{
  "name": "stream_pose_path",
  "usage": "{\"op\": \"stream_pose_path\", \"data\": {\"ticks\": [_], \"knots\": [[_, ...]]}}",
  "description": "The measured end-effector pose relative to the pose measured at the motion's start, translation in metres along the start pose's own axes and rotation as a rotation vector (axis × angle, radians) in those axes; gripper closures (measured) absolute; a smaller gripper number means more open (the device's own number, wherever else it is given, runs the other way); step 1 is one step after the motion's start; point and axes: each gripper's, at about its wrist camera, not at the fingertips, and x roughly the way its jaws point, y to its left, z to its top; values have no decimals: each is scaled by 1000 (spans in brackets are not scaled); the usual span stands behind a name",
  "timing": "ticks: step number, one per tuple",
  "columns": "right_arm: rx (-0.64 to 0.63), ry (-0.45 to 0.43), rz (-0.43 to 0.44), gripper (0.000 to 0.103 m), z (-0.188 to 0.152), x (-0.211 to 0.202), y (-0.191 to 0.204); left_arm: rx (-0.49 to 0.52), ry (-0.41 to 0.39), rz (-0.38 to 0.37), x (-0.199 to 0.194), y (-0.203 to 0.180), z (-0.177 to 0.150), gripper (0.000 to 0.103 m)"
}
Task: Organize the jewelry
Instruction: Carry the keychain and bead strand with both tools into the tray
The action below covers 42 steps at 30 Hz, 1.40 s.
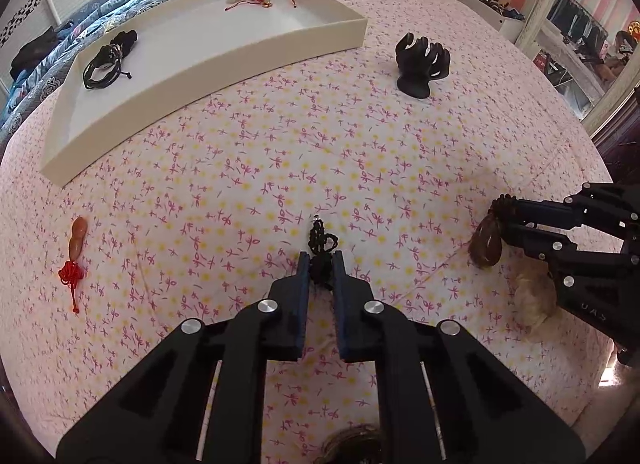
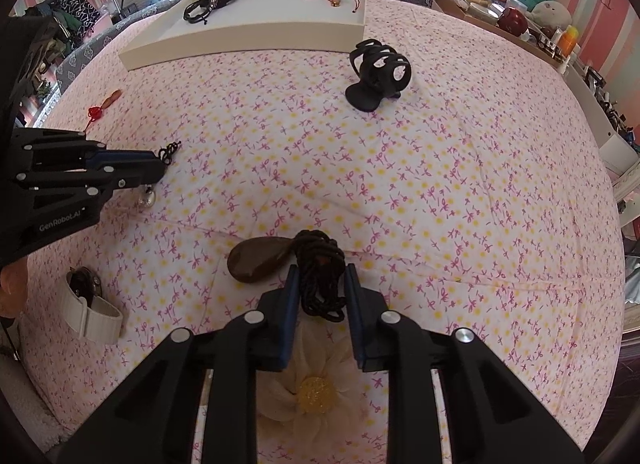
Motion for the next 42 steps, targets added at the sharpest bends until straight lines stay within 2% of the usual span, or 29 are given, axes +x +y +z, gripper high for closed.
{"op": "stream_pose_path", "data": {"ticks": [12, 22, 28, 33, 40, 42], "knots": [[-4, -43, -42, 81, 7, -10, 3, -11, -37, 10, -17, 9, -4, 95], [-13, -122, -87, 82, 41, -24, 12, -83, -78, 23, -35, 49, 3, 95], [-31, -191, -85, 82, 87, -34, 24, -138, -136, 39, -51, 85, 18, 95], [-34, -245, -80, 82, 136, -37, 30, -206, -170, 64, -58, 132, 49, 95], [-19, -236, -93, 82, 217, -5, 33, -268, -195, 96, -51, 192, 108, 95], [-5, -227, -102, 82, 234, 9, 31, -268, -174, 97, -40, 206, 125, 95]]}}
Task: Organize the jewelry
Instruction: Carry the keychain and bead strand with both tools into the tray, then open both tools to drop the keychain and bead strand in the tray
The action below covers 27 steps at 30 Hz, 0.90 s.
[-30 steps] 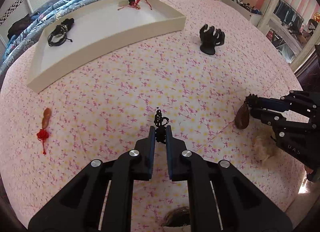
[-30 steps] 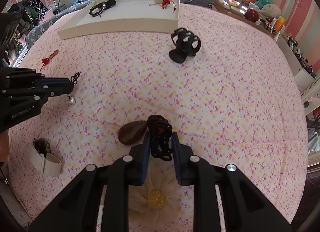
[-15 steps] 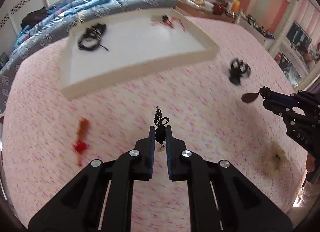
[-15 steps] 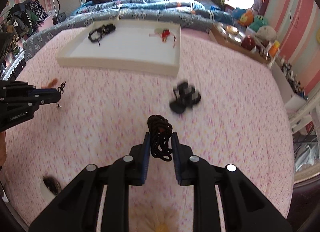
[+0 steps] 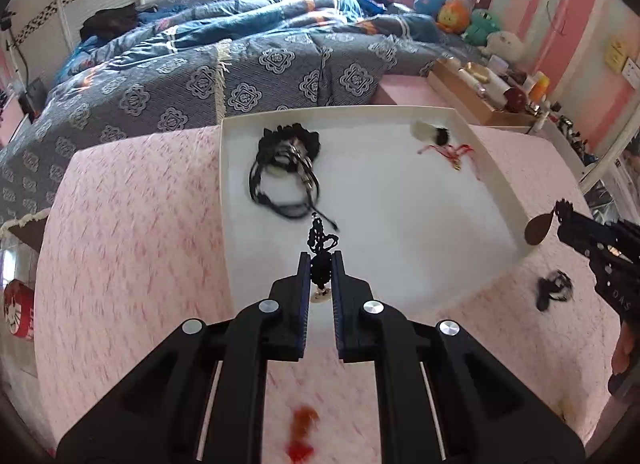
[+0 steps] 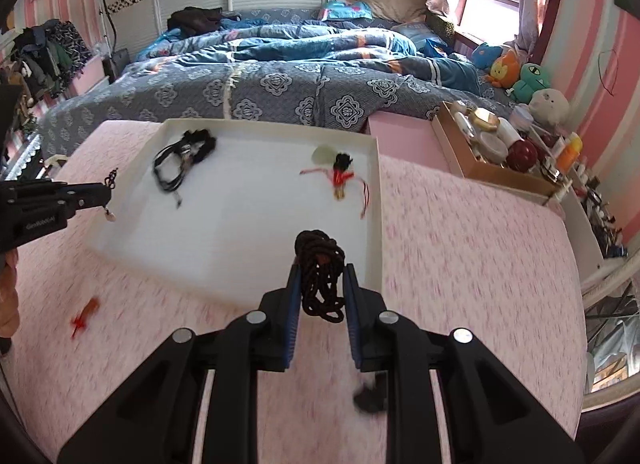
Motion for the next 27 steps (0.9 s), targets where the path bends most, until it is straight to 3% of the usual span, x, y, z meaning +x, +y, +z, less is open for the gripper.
{"op": "stream_pose_path", "data": {"ticks": [8, 14, 27], "knots": [[49, 68, -50, 82, 31, 75, -4, -76, 87, 62, 61, 36, 24, 95], [128, 114, -56, 82, 39, 111, -21, -79, 83, 109, 77, 43, 28, 95], [160, 171, 12, 79, 41, 135, -30, -81, 102, 118, 90, 37, 29, 93]]}}
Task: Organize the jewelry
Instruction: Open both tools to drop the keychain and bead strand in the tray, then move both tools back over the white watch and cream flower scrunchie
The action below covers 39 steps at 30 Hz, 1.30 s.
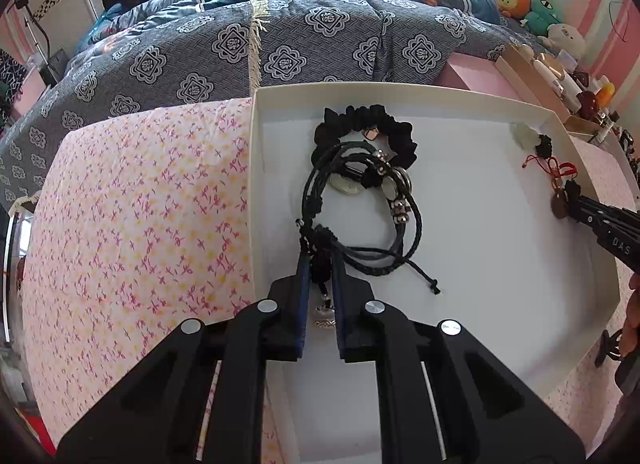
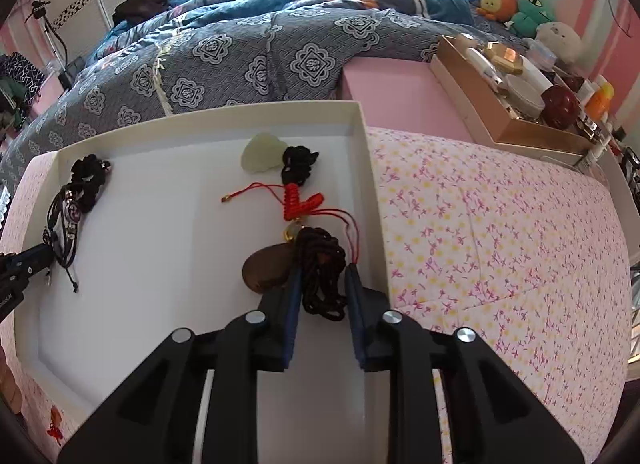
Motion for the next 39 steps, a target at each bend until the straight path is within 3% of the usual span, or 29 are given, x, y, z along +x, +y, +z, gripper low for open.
{"op": "stream_pose_path", "data": {"ticks": [3, 4, 5, 7, 12, 13, 17, 20, 23, 34, 39], "knots": [[8, 0, 16, 77, -2, -4, -1, 4, 0, 0, -3, -3, -2, 90], [4, 2, 21, 71, -3, -5, -1, 7, -5, -6, -6, -5, -4, 83], [-1, 4, 26, 70, -3, -6, 0, 10, -10, -12, -10, -7, -5, 71], [-14, 2, 24, 70, -5, -10, 3, 18, -39, 4, -19, -11, -7, 58], [-25, -35, 61, 69, -10, -37, 4, 27, -54, -8, -36, -14, -11, 55], [-31, -47, 59, 65, -12, -45, 4, 28, -60, -9, -41, -14, -12, 54], [-63, -96, 20, 59, -28, -83, 3, 21, -96, -23, -70, -12, -22, 39], [-85, -115, -12, 58, -49, -108, -3, 21, -119, -25, -93, -11, -36, 35], [-83, -134, -31, 49, -68, -128, -15, 38, -121, -11, -109, -11, -54, 29], [-58, -141, -34, 49, -144, -165, -45, 55, -173, 8, -159, -7, -123, 21], [-53, -142, -28, 49, -171, -175, -50, 86, -178, -30, -171, -16, -150, 20]]}}
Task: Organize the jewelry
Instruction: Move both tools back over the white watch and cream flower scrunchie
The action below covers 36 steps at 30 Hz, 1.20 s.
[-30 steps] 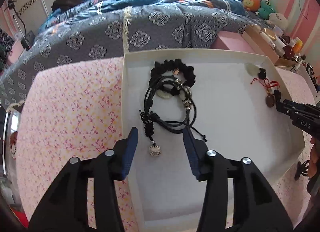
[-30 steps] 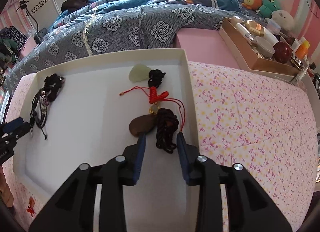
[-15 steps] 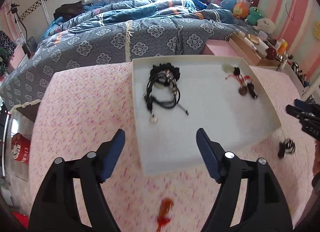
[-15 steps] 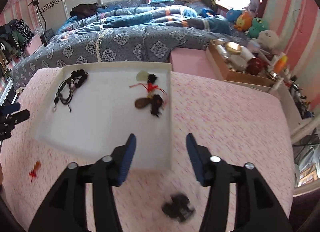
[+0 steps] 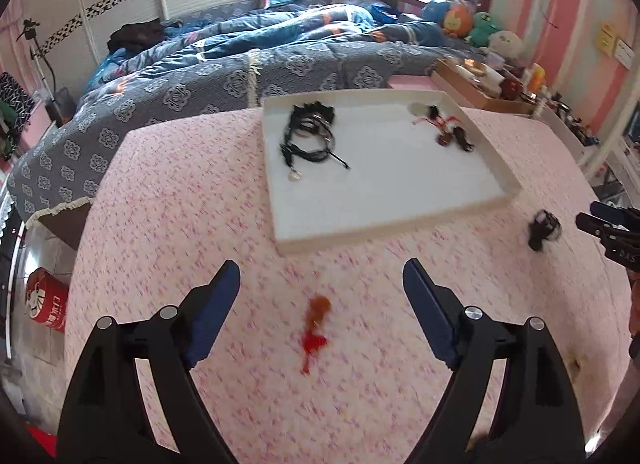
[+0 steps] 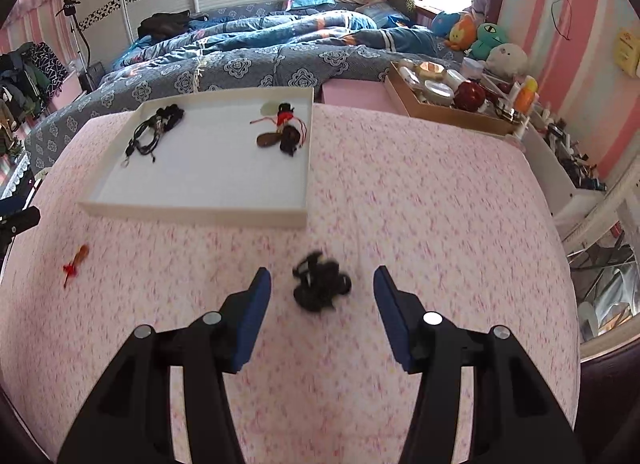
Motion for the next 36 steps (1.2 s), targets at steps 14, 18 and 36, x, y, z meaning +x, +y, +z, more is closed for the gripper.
{"op": "stream_pose_path", "data": {"ticks": [14, 18, 36], "knots": [[23, -11, -15, 49, -78, -35, 0, 31, -45, -24, -39, -32, -64, 9], [39, -4, -27, 49, -102, -39, -1, 7, -10, -56, -40, -38, -89, 7], [89, 38, 14, 49, -163, -51, -2, 79, 1, -155, -54, -93, -170, 3]]}}
